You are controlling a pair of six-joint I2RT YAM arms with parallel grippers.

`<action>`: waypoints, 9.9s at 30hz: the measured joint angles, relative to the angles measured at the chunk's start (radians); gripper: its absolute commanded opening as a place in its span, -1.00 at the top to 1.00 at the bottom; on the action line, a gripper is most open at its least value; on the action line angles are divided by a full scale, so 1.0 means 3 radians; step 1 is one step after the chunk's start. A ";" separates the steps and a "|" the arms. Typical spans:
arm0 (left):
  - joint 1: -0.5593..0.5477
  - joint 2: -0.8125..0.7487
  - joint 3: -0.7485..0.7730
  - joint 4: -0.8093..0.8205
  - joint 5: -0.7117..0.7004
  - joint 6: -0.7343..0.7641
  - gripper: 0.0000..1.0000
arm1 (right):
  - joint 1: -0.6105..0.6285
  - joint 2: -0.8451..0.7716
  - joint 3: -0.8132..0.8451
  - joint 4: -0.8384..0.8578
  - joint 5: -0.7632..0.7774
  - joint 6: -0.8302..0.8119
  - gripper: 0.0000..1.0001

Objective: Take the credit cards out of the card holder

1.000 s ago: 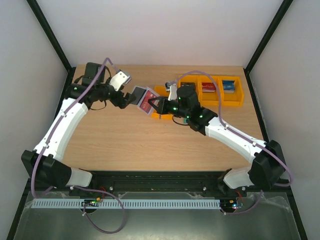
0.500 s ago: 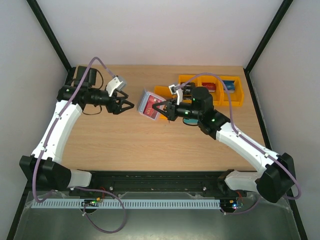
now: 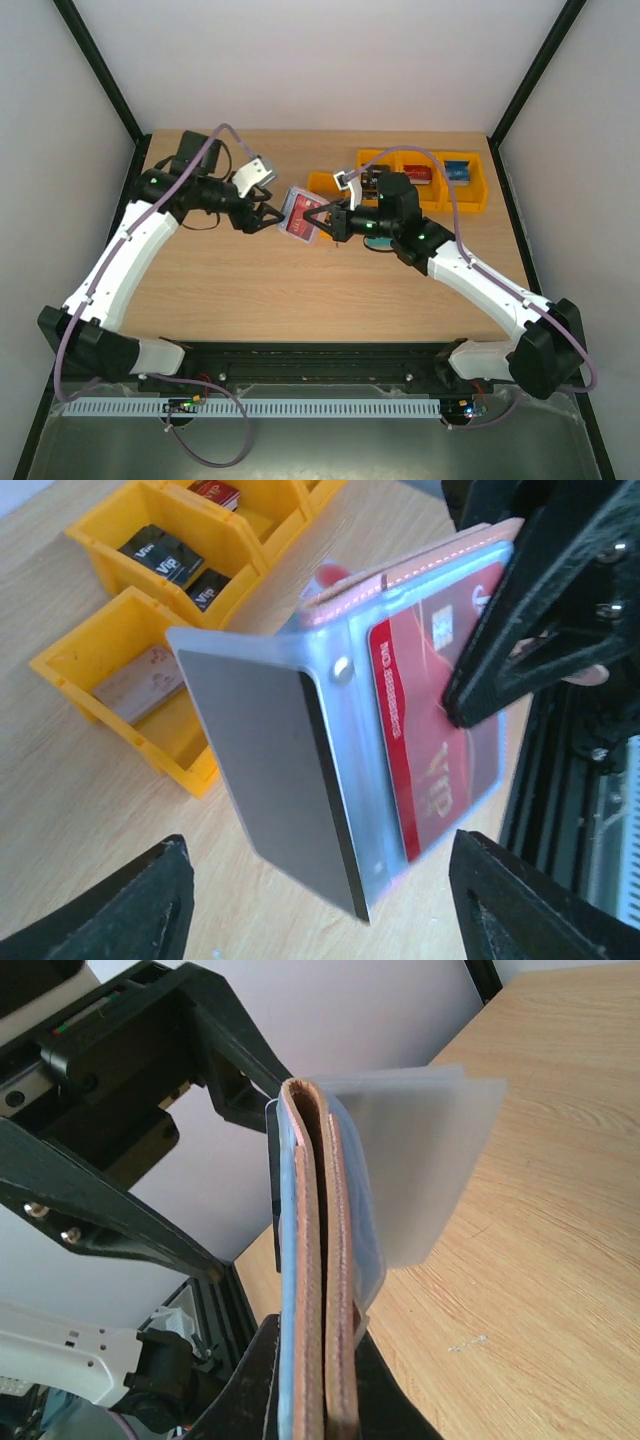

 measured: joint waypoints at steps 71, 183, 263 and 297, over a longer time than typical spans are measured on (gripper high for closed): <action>0.0738 -0.0092 0.0081 0.0259 0.0753 -0.0843 0.96 | 0.0397 0.1881 0.0155 -0.0922 -0.0045 0.0009 -0.46; 0.0329 -0.0020 -0.0348 0.0764 0.1549 -0.1282 0.17 | 0.0462 0.0078 -0.1150 0.3049 0.1092 0.1775 0.97; 0.0758 -0.0256 -0.2027 0.1874 0.0137 -0.2127 -0.98 | -0.1624 0.1082 0.1738 -0.1349 0.1467 -0.0528 -0.97; 0.0977 -0.0100 -0.2440 0.2562 0.0107 -0.2595 -0.98 | -0.1532 0.2633 0.1503 -0.0209 0.1292 0.0202 0.06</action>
